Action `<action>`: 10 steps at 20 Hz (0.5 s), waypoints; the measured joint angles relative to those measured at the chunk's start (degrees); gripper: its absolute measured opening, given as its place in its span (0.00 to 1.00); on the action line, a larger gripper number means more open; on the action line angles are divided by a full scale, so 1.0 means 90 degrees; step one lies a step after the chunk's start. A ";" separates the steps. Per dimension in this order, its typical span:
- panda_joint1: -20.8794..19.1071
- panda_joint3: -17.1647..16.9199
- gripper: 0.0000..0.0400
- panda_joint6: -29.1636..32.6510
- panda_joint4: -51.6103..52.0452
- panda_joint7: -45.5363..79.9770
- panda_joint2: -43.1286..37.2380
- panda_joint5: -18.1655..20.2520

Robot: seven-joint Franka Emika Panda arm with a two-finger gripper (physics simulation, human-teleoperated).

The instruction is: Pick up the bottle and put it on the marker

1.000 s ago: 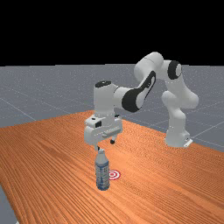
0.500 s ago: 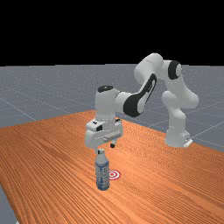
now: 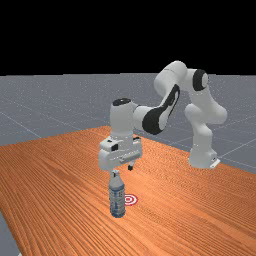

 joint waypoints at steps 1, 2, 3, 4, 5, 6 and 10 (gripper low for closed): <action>0.0014 -0.0054 1.00 -0.0004 -0.0007 0.0253 -0.0005 0.0048; -0.0014 -0.0074 1.00 0.0002 -0.0023 0.0274 -0.0014 0.0064; -0.0055 -0.0082 1.00 0.0010 -0.0038 0.0214 -0.0023 0.0068; -0.0104 -0.0079 1.00 0.0019 -0.0052 0.0094 -0.0032 0.0062; -0.0145 -0.0081 1.00 0.0025 -0.0063 0.0012 -0.0038 0.0060; -0.0196 -0.0046 1.00 0.0208 -0.0152 -0.0263 -0.0073 0.0011; -0.0206 -0.0047 1.00 0.0053 0.0062 -0.0273 0.0041 0.0017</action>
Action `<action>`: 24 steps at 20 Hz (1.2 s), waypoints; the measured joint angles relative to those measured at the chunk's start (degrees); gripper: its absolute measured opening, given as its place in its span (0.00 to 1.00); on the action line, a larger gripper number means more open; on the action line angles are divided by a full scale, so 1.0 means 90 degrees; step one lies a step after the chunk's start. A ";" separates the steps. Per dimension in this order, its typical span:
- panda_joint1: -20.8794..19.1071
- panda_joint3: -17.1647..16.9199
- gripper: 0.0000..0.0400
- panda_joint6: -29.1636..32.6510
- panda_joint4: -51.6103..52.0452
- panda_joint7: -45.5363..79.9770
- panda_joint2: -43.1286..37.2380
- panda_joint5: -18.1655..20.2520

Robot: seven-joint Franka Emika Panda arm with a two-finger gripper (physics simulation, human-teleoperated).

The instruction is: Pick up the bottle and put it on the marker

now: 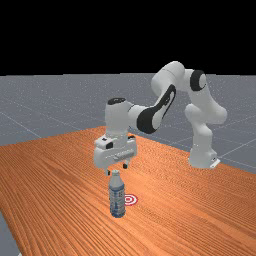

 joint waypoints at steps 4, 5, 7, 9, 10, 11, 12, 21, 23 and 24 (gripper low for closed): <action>0.0008 -0.0024 1.00 -0.0058 0.0041 0.0074 0.0021 0.0000; 0.0012 -0.0053 1.00 -0.0062 0.0041 0.0200 0.0020 0.0025; -0.0035 -0.0079 1.00 -0.0057 0.0029 0.0205 0.0013 0.0046; -0.0117 -0.0045 1.00 -0.0379 0.0386 -0.0102 0.0194 0.0025; -0.0122 -0.0047 1.00 -0.0457 0.0538 -0.0105 0.0282 0.0026; -0.0145 -0.0009 1.00 -0.0180 0.0312 -0.0316 0.0178 -0.0018; -0.0134 0.0005 1.00 -0.0180 0.0314 -0.0353 0.0181 -0.0031; -0.0033 -0.0002 1.00 -0.0698 0.1103 -0.0111 0.0614 0.0000; -0.0063 0.0040 1.00 -0.0540 0.1093 -0.0371 0.0629 -0.0046; -0.0058 0.0047 1.00 -0.0541 0.1100 -0.0393 0.0637 -0.0056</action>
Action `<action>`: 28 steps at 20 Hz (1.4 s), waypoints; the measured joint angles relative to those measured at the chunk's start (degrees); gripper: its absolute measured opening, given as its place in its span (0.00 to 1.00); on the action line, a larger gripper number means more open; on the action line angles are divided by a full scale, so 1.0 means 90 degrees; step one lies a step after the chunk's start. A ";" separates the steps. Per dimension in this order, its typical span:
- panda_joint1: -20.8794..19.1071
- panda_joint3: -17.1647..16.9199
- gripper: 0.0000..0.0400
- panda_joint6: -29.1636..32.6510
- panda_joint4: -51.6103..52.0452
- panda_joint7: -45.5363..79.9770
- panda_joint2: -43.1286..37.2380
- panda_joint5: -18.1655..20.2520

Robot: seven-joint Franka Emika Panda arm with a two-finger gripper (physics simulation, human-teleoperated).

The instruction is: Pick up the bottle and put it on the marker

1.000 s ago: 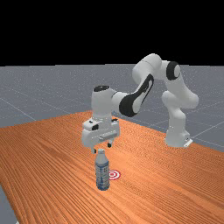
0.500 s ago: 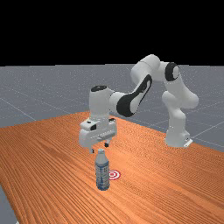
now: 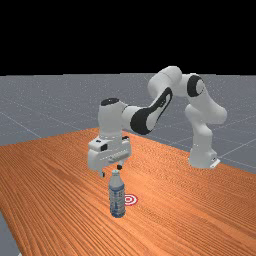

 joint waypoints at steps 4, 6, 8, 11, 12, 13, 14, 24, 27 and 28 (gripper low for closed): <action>0.0110 -0.0019 1.00 -0.0059 0.0073 0.0309 0.0043 0.0026; 0.0112 -0.0011 1.00 -0.0305 0.0319 0.0296 0.0188 0.0037; 0.0112 -0.0009 1.00 -0.0345 0.0395 0.0292 0.0278 0.0040; -0.0002 0.0109 1.00 0.0098 0.0031 0.0157 0.0185 0.0228; 0.0006 0.0098 1.00 0.0107 0.0007 0.0170 0.0176 0.0211; -0.0007 0.0111 0.61 0.0116 -0.0016 0.0154 0.0165 0.0233; -0.0058 0.0162 0.50 0.0122 -0.0022 0.0087 0.0159 0.0317; -0.0006 -0.0073 0.47 0.0039 -0.0031 0.0707 0.0062 0.0254; -0.0145 -0.0070 0.47 0.0031 -0.0050 0.0413 0.0052 0.0237; -0.0187 -0.0043 0.47 0.0028 -0.0052 0.0204 0.0051 0.0204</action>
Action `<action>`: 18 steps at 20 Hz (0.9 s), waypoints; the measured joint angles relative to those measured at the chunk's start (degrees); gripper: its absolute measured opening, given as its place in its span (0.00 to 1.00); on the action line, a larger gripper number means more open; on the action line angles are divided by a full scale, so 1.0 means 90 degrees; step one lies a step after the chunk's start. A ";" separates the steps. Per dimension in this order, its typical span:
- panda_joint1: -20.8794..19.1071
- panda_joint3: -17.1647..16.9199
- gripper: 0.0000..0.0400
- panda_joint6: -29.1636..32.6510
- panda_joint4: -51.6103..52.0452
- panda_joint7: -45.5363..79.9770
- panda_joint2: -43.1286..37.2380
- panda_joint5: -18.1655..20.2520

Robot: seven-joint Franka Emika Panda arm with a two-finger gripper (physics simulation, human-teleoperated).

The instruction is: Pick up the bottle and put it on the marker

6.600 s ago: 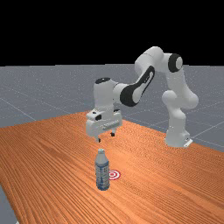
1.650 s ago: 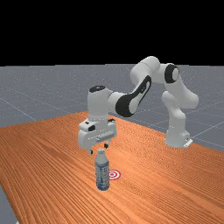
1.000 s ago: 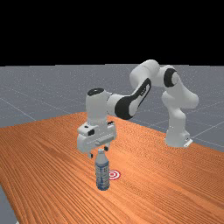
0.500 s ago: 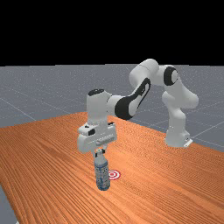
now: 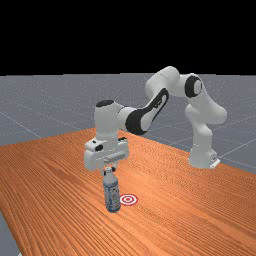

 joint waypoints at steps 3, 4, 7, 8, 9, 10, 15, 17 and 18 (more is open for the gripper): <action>-0.0180 0.0173 0.47 0.0168 -0.0452 -0.0284 -0.0245 0.0283; -0.0209 0.0197 0.47 0.0277 -0.0737 -0.0326 -0.0410 0.0335; -0.0185 0.0154 0.47 0.0575 -0.1500 -0.0278 -0.0869 0.0280; -0.0071 0.0030 0.47 0.0643 -0.1664 0.0093 -0.0971 0.0151; -0.0056 0.0011 0.47 0.0715 -0.1852 0.0215 -0.1084 0.0170; -0.0053 0.0007 0.47 0.0786 -0.2045 0.0247 -0.1199 0.0176; -0.0078 0.0041 0.47 0.0941 -0.2570 0.0076 -0.1527 0.0153; -0.0079 0.0043 0.47 0.0951 -0.2624 0.0068 -0.1560 0.0152; -0.0112 0.0076 0.47 0.0948 -0.2632 -0.0039 -0.1564 0.0194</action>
